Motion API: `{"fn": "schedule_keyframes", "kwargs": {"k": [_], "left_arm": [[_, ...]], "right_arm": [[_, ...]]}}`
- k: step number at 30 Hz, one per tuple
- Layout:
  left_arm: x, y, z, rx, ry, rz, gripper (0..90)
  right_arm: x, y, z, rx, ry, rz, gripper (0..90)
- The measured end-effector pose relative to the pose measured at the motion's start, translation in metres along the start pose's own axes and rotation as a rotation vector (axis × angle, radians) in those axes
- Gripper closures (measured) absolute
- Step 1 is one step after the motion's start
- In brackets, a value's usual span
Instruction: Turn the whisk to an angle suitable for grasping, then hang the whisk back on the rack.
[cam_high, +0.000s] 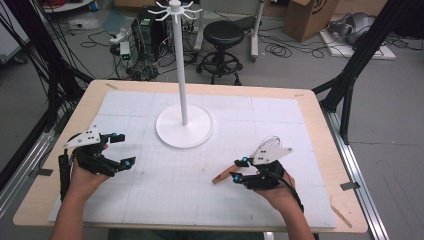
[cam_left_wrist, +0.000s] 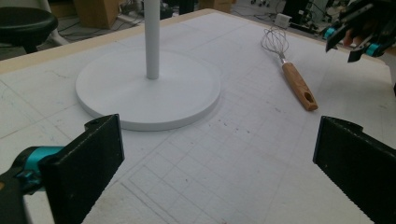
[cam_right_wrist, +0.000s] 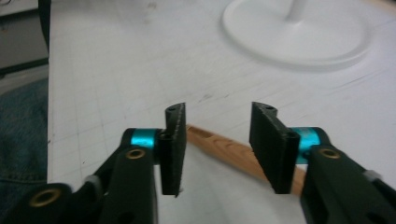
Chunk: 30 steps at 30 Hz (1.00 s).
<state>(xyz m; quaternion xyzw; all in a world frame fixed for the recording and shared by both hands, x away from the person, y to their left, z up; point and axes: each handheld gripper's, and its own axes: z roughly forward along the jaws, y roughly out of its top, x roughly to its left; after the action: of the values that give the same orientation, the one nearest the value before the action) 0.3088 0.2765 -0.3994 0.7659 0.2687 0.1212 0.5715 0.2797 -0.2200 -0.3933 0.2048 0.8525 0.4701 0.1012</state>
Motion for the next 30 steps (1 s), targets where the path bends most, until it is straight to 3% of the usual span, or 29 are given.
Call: {"fn": "schedule_keyframes", "kwargs": {"k": [4, 5, 6, 7, 14, 30], "left_arm": [[0.000, 0.001, -0.001, -0.009, -0.005, -0.001, 2.5], [0.000, 0.001, -0.001, -0.013, -0.007, -0.004, 2.5], [0.000, 0.001, -0.001, -0.013, -0.007, -0.004, 2.5], [0.000, 0.001, 0.000, -0.015, -0.009, -0.004, 2.5], [0.000, 0.000, 0.000, -0.011, -0.012, -0.003, 2.5], [0.001, 0.003, 0.000, -0.017, -0.007, 0.004, 2.5]], "right_arm": [[-0.008, 0.001, -0.020, -0.080, -0.078, -0.012, 38.4], [-0.013, -0.001, -0.029, -0.119, -0.125, 0.010, 32.4], [-0.013, -0.001, -0.029, -0.119, -0.125, 0.010, 32.4], [-0.018, -0.003, -0.036, -0.148, -0.158, 0.027, 29.8], [-0.022, -0.005, -0.041, -0.183, -0.197, 0.055, 21.6], [-0.024, -0.007, -0.040, -0.171, -0.206, 0.053, 19.5]]}}
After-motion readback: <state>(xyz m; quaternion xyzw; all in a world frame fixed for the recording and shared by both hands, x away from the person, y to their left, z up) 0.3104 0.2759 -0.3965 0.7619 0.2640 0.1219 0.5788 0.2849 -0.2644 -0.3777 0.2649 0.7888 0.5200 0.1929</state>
